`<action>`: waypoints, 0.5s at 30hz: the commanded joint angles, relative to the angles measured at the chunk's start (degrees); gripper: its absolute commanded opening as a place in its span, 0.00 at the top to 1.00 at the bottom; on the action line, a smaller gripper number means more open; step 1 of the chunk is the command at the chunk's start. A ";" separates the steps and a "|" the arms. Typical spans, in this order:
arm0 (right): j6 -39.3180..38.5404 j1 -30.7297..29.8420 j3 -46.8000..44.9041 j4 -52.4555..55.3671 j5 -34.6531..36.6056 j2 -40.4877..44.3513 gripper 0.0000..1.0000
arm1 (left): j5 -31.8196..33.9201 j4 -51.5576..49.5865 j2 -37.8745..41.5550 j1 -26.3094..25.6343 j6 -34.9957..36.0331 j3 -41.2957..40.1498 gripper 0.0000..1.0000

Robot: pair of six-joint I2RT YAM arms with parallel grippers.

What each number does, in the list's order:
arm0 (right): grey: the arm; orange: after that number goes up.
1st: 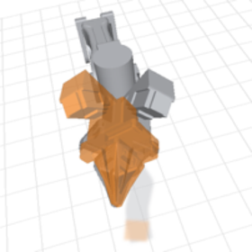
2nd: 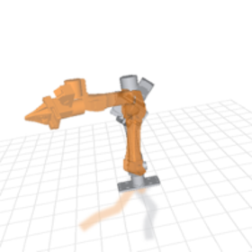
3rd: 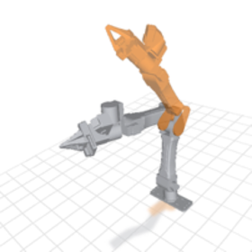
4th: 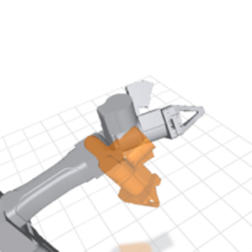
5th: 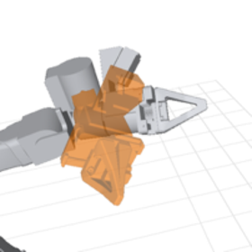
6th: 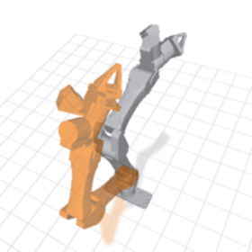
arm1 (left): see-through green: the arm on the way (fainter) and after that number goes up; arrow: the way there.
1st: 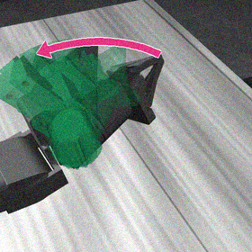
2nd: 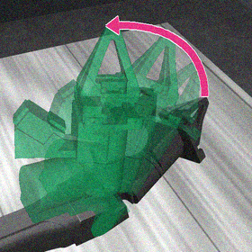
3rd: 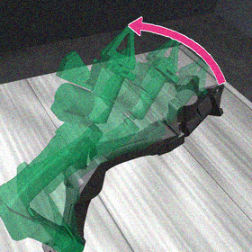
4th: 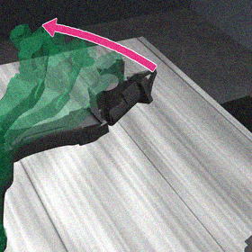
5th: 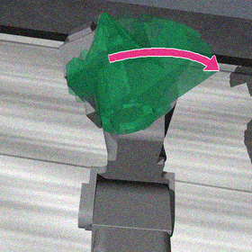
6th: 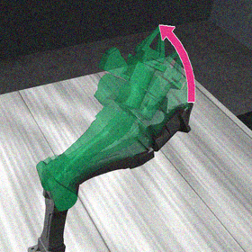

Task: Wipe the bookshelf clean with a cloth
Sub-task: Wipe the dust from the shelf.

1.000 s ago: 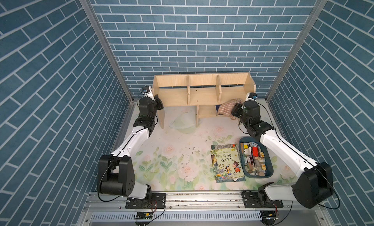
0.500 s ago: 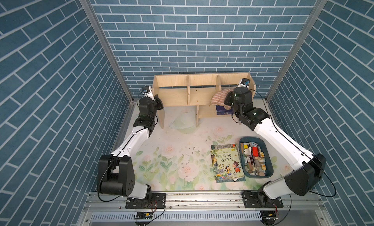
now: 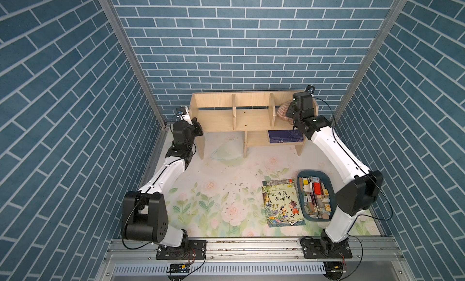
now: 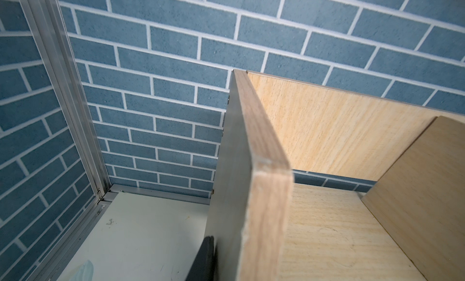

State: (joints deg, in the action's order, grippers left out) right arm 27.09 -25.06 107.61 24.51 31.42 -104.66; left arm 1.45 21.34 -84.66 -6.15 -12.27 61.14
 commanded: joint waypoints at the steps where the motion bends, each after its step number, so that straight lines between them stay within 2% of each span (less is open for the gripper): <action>1: -1.46 0.74 1.31 3.23 -0.64 -1.49 0.89 | -10.24 -3.05 -2.02 -1.67 -5.88 0.09 1.00; 3: -1.30 0.89 0.90 3.71 -0.56 -1.63 0.73 | -10.09 -3.95 -2.16 -1.67 -5.68 0.60 1.00; 5: -1.00 0.93 0.82 4.99 0.28 -1.18 0.48 | -10.15 -4.09 -1.96 -1.65 -5.46 0.62 1.00; 6: -1.01 0.94 0.53 5.52 0.71 -0.51 0.42 | -10.15 -4.07 -1.89 -1.67 -5.40 0.64 1.00; 9: -1.59 1.02 0.33 7.45 2.50 1.69 0.35 | -10.34 -4.10 -1.82 -1.67 -5.29 0.85 1.00; 11: -2.41 0.95 0.58 8.27 3.73 2.92 0.26 | -10.19 -4.25 -1.83 -1.66 -5.30 0.98 1.00; 15: -3.55 0.94 0.62 6.70 1.19 3.71 0.20 | -9.70 -4.43 -2.14 -1.67 -5.10 0.98 1.00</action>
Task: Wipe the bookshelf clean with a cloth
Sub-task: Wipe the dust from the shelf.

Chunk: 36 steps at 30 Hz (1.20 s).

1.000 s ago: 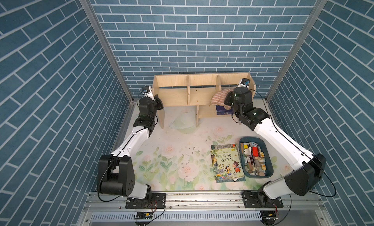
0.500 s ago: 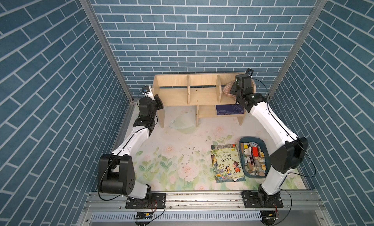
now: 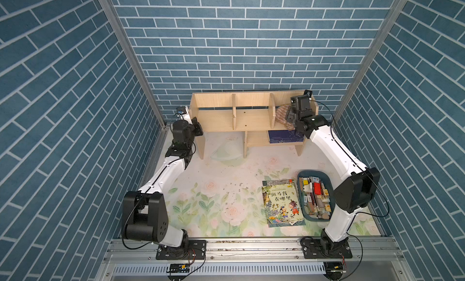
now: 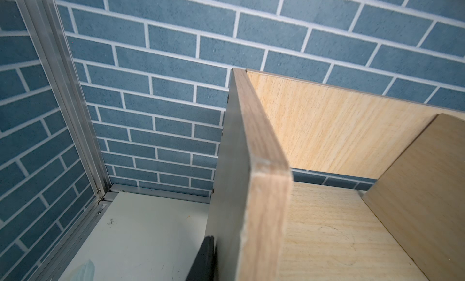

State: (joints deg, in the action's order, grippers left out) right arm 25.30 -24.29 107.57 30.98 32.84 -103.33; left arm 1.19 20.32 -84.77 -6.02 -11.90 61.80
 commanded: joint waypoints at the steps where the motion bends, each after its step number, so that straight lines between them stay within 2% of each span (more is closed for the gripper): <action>1: -1.94 0.19 0.77 -0.83 -2.20 1.83 0.19 | -9.28 -3.46 -2.08 -1.76 -5.31 0.34 1.00; 5: -2.21 -0.08 0.50 -5.15 -11.06 -1.24 0.18 | -8.50 -4.50 -2.56 -1.74 -4.43 1.22 1.00; 9: -0.85 -0.40 -0.58 -4.94 -12.21 -3.59 0.33 | -7.43 -5.95 -2.73 -1.80 -3.92 2.17 1.00; 11: -0.85 -0.22 -2.23 -5.29 -11.42 -3.29 0.49 | -7.02 -6.26 -2.91 -1.82 -3.92 2.31 1.00; 12: -1.06 0.44 -2.72 -4.72 -10.38 -2.83 0.66 | -6.96 -6.49 -3.14 -1.80 -4.07 2.47 1.00; 15: -0.29 3.52 -3.38 -2.62 -8.01 -1.23 0.98 | -6.73 -6.97 -3.60 -1.80 -4.00 2.57 1.00; 18: -0.09 6.26 -3.91 -2.66 -8.59 -0.10 1.00 | -5.88 -6.93 -3.94 -1.80 -3.42 2.40 1.00; 21: -1.55 6.37 -2.35 -3.26 -12.02 -1.46 1.00 | -5.34 -6.80 -4.28 -1.80 -2.83 2.32 1.00; 29: -0.95 2.30 0.56 -5.86 -19.49 -6.27 1.00 | -6.39 -6.27 -5.65 -1.80 -2.96 2.78 1.00; 32: -0.54 1.95 3.05 -2.20 -15.66 -7.38 1.00 | -6.66 -6.44 -5.68 -1.80 -3.13 3.05 1.00; 36: -0.65 3.39 0.96 -1.08 -10.55 -4.49 1.00 | -6.77 -6.35 -4.82 -1.80 -3.08 2.89 1.00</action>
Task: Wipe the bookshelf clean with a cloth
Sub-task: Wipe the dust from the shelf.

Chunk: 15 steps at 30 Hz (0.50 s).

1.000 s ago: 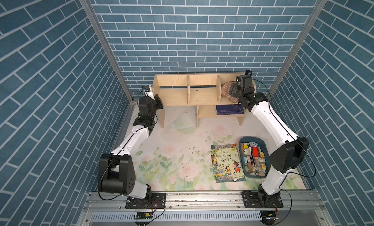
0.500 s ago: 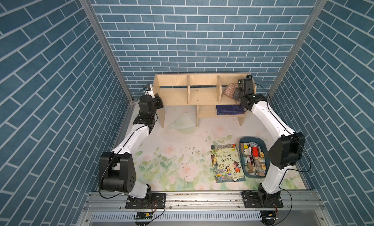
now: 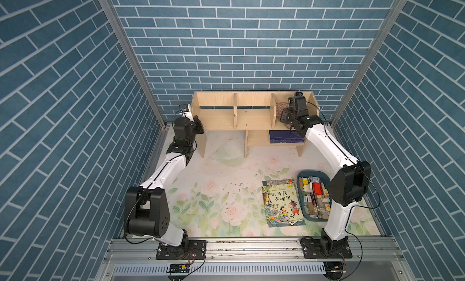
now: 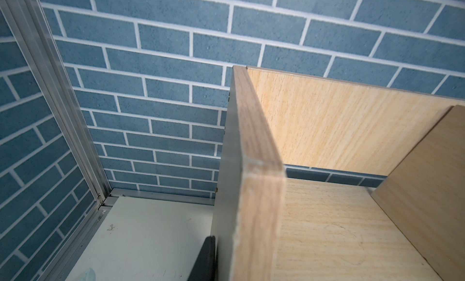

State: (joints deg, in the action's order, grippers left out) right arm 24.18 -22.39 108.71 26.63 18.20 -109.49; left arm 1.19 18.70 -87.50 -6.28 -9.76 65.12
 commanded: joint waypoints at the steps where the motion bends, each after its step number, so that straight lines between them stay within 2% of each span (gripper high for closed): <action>1: 0.54 1.93 0.34 4.06 5.61 1.95 1.00 | -6.71 -4.69 -1.94 -1.54 -5.20 -0.45 1.00; 3: 0.30 2.19 1.53 5.87 8.88 2.29 1.00 | -6.57 -4.80 -1.88 -1.54 -5.10 -0.35 1.00; 6: 0.41 2.06 1.31 7.11 9.13 3.24 1.00 | -6.57 -4.81 -1.88 -1.54 -5.07 -0.43 1.00; 10: 0.63 0.06 -3.69 6.89 11.67 5.84 1.00 | -6.34 -5.03 -1.58 -1.49 -4.86 -0.41 1.00; 15: 0.76 -3.11 -10.96 2.84 8.22 9.81 1.00 | -6.42 -5.21 -1.35 -1.46 -4.88 -0.30 1.00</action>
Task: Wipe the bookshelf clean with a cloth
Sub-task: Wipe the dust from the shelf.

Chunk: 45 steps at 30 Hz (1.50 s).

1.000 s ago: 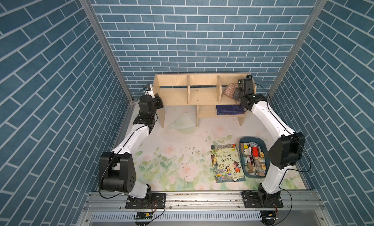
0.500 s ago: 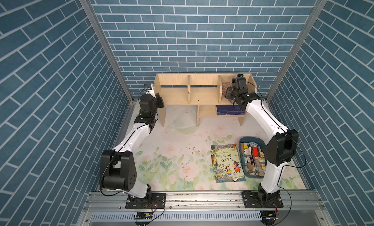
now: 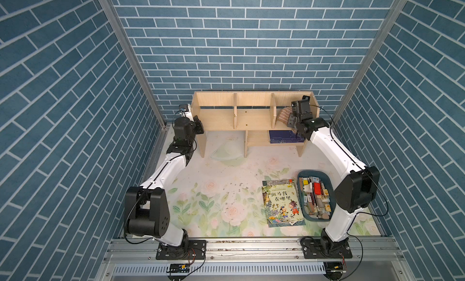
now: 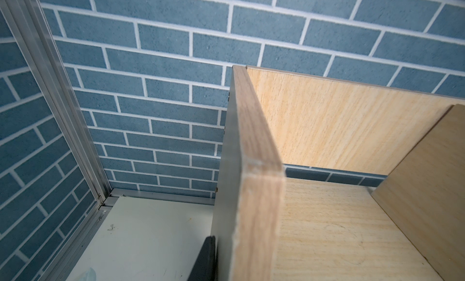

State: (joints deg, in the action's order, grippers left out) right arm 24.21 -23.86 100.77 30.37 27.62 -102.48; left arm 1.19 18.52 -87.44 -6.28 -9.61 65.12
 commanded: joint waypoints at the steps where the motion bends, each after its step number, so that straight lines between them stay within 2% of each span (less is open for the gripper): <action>1: 0.89 -2.47 -3.88 -1.81 -2.64 3.08 1.00 | -6.45 -4.98 -1.42 -1.45 -5.18 -0.34 1.00; 6: 2.33 -2.40 0.03 -1.85 -6.77 0.11 1.00 | -6.86 -4.94 -1.26 -1.48 -5.41 -0.35 1.00; 11: 3.35 0.87 7.85 2.69 -3.16 -3.06 1.00 | -7.65 -4.83 -1.24 -1.45 -5.53 -0.26 1.00; 16: 4.42 2.80 11.54 4.30 -0.75 -4.68 1.00 | -7.98 -4.87 -1.21 -1.45 -5.51 -0.26 1.00; 20: 4.56 2.20 8.43 2.16 -2.77 -3.52 1.00 | -8.25 -4.82 -0.73 -1.45 -5.53 -0.26 1.00; 23: 3.95 1.08 4.40 1.67 -1.46 -1.04 1.00 | -8.35 -4.82 -0.74 -1.45 -5.64 -0.26 1.00; 26: 3.71 0.94 -0.24 1.89 0.68 2.66 1.00 | -8.46 -4.75 -0.88 -1.45 -5.78 -0.34 1.00; 30: 2.46 0.28 -7.09 -0.95 -0.34 8.71 1.00 | -8.61 -4.49 -0.98 -1.45 -6.32 -0.35 1.00; 33: 0.51 -1.94 -7.07 -1.71 0.53 11.09 1.00 | -8.82 -4.38 -1.55 -1.45 -6.69 -0.18 1.00; 39: -2.12 -10.60 0.57 -2.06 1.74 11.68 1.00 | -9.33 -3.92 -1.69 -1.36 -6.87 -0.33 1.00; 45: -4.01 -21.61 15.00 -0.08 3.42 3.24 1.00 | -9.54 -3.67 -1.45 -1.19 -6.90 -0.39 1.00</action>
State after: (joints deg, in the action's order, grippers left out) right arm 22.70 -42.54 110.91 29.56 29.58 -95.20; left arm 0.16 18.31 -87.33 -5.96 -9.78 65.21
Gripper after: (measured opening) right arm 0.073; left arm 0.199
